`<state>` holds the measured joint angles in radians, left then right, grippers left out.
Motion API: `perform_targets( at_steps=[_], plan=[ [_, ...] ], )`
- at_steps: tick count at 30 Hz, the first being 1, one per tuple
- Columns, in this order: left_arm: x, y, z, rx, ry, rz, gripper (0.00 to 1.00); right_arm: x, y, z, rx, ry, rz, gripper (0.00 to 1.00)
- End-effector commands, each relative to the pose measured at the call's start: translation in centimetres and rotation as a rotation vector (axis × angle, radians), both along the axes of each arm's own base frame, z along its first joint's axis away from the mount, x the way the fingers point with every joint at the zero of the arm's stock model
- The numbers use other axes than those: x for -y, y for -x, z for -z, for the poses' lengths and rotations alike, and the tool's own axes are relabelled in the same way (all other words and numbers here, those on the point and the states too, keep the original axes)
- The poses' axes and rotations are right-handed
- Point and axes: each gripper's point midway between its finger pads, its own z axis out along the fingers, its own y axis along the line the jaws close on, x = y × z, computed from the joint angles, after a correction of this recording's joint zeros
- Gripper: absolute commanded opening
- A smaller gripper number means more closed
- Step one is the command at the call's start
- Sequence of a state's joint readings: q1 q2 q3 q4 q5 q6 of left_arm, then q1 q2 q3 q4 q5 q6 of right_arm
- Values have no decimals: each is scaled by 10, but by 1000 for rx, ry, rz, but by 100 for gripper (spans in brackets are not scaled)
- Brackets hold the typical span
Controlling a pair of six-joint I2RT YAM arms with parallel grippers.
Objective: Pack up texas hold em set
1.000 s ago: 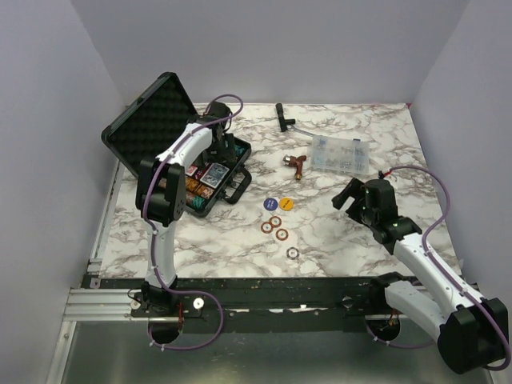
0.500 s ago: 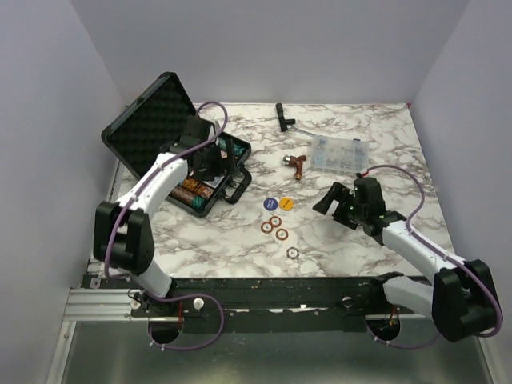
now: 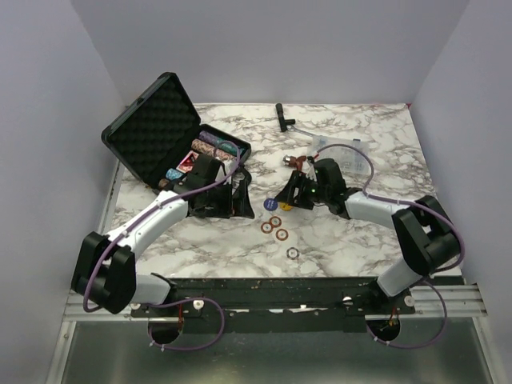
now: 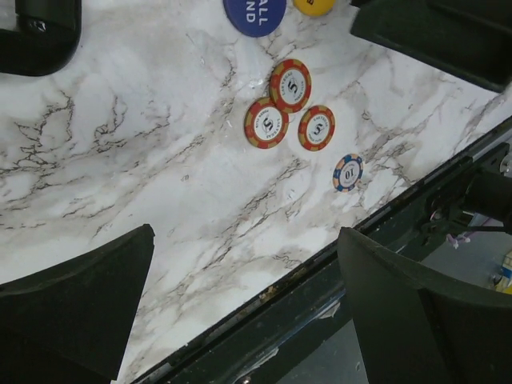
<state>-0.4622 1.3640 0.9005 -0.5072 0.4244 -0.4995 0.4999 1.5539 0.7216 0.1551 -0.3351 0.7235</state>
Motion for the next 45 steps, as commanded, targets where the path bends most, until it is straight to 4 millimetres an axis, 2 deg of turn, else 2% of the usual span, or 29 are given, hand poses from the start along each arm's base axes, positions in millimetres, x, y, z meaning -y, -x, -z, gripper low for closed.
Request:
perform_targets(
  at_steps=[1,6,9,18,23,27,29,32,36,38,40,45],
  plan=[
    [-1,3,-24,93,21,42,96,-29,-24,-14,59,-59,-76,65],
    [10,10,-44,142,145,47,95,-45,-39,-5,57,-54,-123,60],
    [15,13,-49,145,190,39,95,-48,-43,5,43,-47,-133,59],
    [25,22,-55,127,246,68,94,-52,-33,44,-10,-8,-163,57],
    [18,16,-58,153,207,16,94,-74,-8,51,-27,-51,-240,56],
    [5,8,-57,188,146,-62,94,-94,23,49,-81,-125,-283,56],
    [-2,4,-52,194,114,-110,94,-103,39,41,-92,-192,-299,56],
    [-9,1,-43,179,89,-179,94,-108,49,24,-86,-288,-319,56],
    [-6,-2,-28,136,81,-205,93,-97,39,7,-14,-213,-289,57],
    [-2,0,-18,106,61,-198,93,-81,31,4,9,-117,-239,58],
    [3,2,-9,87,33,-189,92,-51,22,7,15,6,-143,59],
    [18,9,22,19,-116,-125,92,41,9,1,61,178,79,64]
  ],
)
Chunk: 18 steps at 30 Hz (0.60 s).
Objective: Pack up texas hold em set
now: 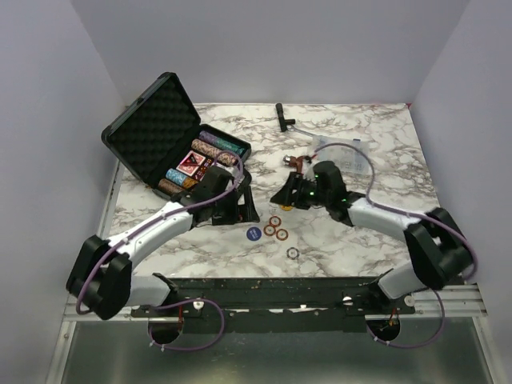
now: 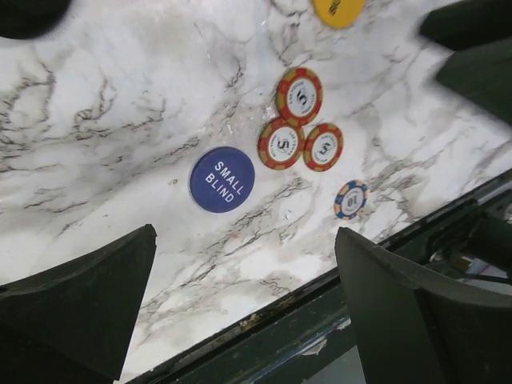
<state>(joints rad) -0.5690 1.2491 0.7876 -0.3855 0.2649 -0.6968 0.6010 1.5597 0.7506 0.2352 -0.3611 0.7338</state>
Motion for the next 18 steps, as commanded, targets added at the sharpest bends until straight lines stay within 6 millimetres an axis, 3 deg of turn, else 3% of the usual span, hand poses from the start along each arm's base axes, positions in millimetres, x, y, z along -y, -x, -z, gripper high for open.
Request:
perform_targets(
  at_steps=[1,4,8,12,18],
  plan=[
    [9,3,33,-72,-181,28,92,106,-3,26,-8,296,256,65],
    [15,5,50,-107,-315,55,96,150,1,18,42,409,383,78],
    [31,9,64,-126,-399,106,99,178,11,11,88,440,490,93],
    [39,8,69,-129,-420,138,99,179,16,3,116,387,518,95],
    [30,6,73,-121,-492,162,99,180,16,7,113,401,508,94]
  ],
)
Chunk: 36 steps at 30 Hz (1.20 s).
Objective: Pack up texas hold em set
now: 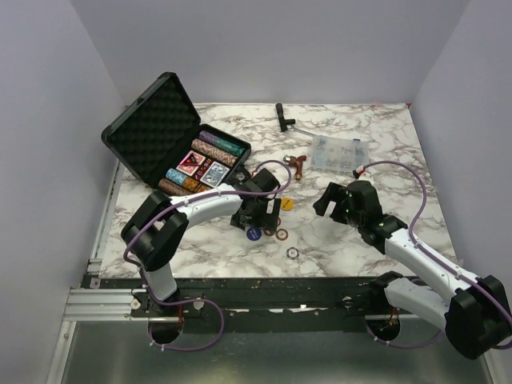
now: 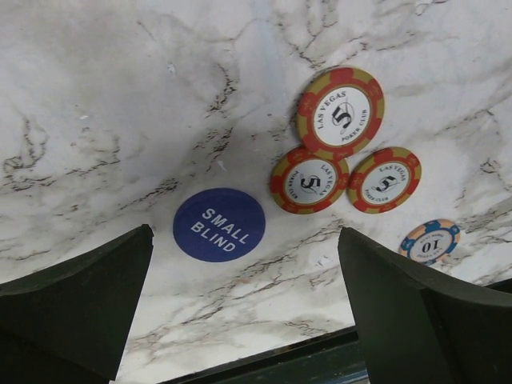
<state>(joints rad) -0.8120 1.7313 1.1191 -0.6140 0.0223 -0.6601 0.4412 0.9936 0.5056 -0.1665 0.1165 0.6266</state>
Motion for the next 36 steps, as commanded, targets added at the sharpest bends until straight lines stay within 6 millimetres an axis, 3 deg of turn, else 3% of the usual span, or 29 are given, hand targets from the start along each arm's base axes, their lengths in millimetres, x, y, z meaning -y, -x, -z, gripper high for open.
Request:
perform_targets(
  at_steps=[1,8,22,36],
  plan=[
    [-14,-1,0,24,-71,33,98,9,0,9,-21,47,27,94],
    [-19,7,4,16,-75,115,92,8,0,12,-31,48,23,94],
    [-22,-3,15,20,-146,168,76,8,2,13,-40,45,25,93],
    [-13,17,37,-38,-203,206,66,5,5,22,-66,30,21,93]
  ],
)
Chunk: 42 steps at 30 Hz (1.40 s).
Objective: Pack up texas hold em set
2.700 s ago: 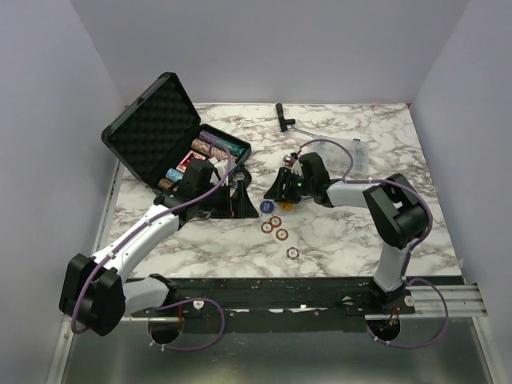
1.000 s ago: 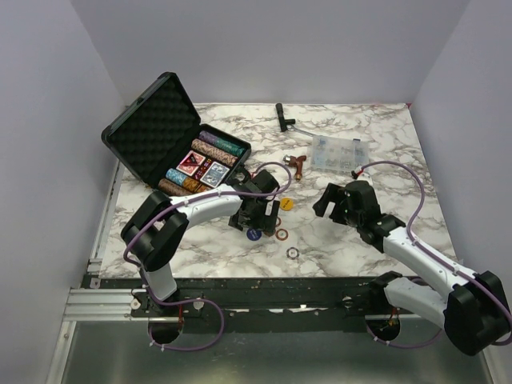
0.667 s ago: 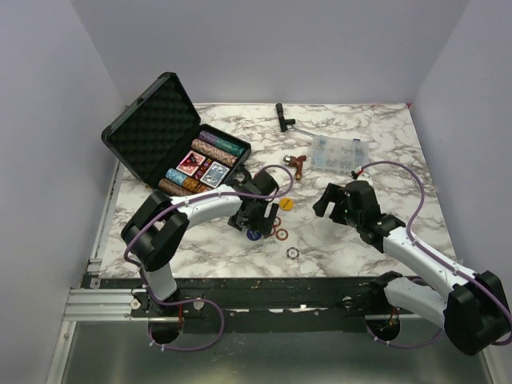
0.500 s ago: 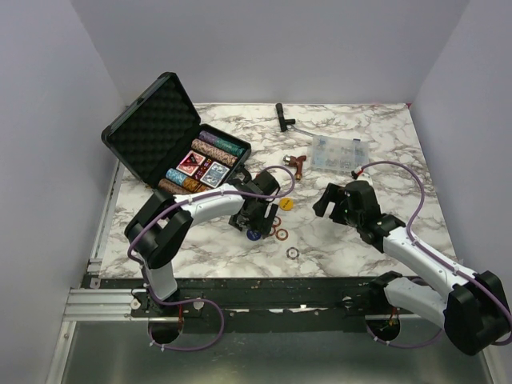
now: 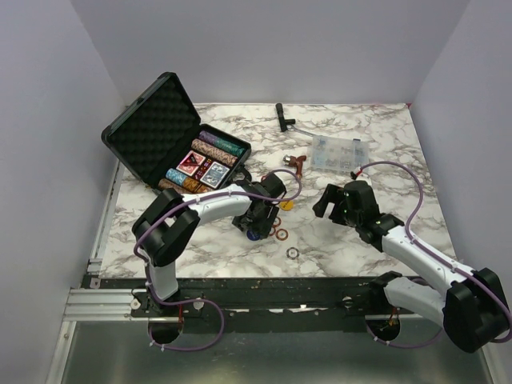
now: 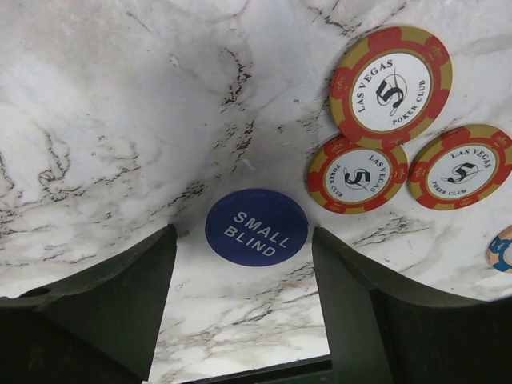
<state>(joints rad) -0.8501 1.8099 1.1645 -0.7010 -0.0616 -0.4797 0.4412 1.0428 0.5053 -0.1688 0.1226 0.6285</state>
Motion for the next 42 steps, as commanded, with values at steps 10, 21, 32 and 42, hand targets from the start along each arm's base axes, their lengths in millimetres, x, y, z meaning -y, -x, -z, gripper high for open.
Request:
perform_targets(
  at_steps=[10,21,32,42],
  plan=[
    [2,10,24,-47,-50,17,49,4,4,6,-12,4,13,93],
    [1,-4,-15,52,-24,12,30,4,4,4,-5,-1,14,93],
    [-29,-56,-85,200,48,-97,23,4,4,5,-11,1,12,93],
    [-102,-131,-118,285,-13,-288,20,-1,4,8,-24,-8,-3,93]
  ],
)
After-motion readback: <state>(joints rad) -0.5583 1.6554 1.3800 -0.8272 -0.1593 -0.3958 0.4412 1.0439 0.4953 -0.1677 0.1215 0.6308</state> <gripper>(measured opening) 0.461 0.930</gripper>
